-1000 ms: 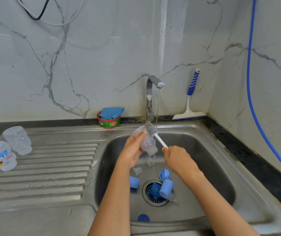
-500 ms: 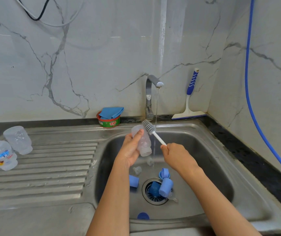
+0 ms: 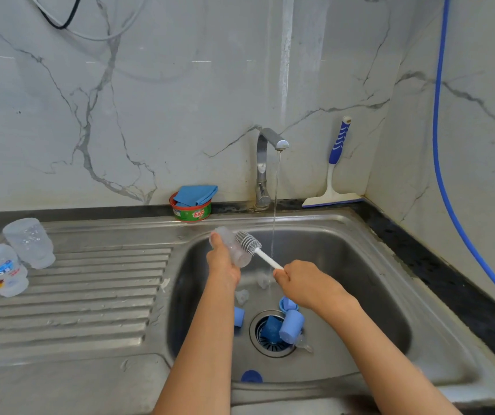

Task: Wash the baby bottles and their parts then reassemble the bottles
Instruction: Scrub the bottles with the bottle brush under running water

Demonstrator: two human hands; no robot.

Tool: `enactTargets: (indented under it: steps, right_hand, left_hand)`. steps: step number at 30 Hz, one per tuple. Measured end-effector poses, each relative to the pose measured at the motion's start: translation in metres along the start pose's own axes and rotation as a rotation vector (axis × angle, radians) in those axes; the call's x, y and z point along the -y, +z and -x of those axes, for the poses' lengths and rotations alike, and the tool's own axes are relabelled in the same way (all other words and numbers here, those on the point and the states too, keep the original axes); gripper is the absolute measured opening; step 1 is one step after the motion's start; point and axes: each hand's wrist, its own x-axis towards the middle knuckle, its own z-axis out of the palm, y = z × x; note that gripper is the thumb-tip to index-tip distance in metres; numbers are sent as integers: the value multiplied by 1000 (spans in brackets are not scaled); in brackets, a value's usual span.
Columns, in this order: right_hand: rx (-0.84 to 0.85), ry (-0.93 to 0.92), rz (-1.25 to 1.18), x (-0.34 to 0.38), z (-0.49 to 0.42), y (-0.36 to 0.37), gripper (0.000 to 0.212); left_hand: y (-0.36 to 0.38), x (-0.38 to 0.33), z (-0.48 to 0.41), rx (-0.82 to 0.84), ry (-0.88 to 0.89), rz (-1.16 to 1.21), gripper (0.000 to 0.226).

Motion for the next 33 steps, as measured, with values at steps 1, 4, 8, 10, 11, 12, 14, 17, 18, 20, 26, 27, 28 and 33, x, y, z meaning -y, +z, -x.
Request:
enactTargets:
  steps: [1, 4, 8, 10, 11, 12, 14, 17, 18, 20, 26, 27, 28, 33]
  right_hand:
    - [-4, 8, -1, 0, -1, 3, 38]
    - [-52, 39, -52, 2, -4, 8, 39]
    - [-59, 50, -105, 5, -5, 3, 38]
    - [-39, 62, -138, 5, -4, 2, 38]
    - [-25, 66, -134, 5, -2, 2, 38]
    - [-13, 68, -125, 4, -1, 2, 39]
    - [-5, 75, -113, 3, 1, 3, 38]
    - [-17, 83, -107, 0, 1, 2, 37]
    - [-14, 89, -105, 0, 1, 1, 37]
    - [-15, 92, -95, 1, 2, 0, 39]
    - [-54, 100, -86, 1, 1, 3, 40]
    - [-56, 98, -90, 0, 0, 6, 40]
    - [-60, 100, -106, 0, 0, 8, 39]
    - [-81, 134, -137, 1, -5, 10, 38]
  left_hand:
    - [0, 0, 0, -12, -13, 20, 58]
    - [4, 1, 6, 10, -27, 52, 53]
    - [12, 0, 9, 33, 21, 41, 50]
    - [12, -1, 9, 20, 34, 76, 52]
    - [13, -1, 9, 15, 48, 95, 55]
    - [13, -2, 9, 15, 66, 104, 57]
    - [13, -3, 9, 18, 109, 110, 58]
    - [13, -3, 11, 19, 124, 133, 46]
    - [13, -3, 11, 23, 124, 142, 46]
    - [13, -1, 12, 40, 134, 158, 51]
    - [19, 4, 12, 134, 180, 191, 52]
    - [19, 4, 12, 127, 188, 212, 55]
    - [18, 5, 11, 121, 193, 234, 58]
    - [17, 6, 11, 159, 194, 225, 65]
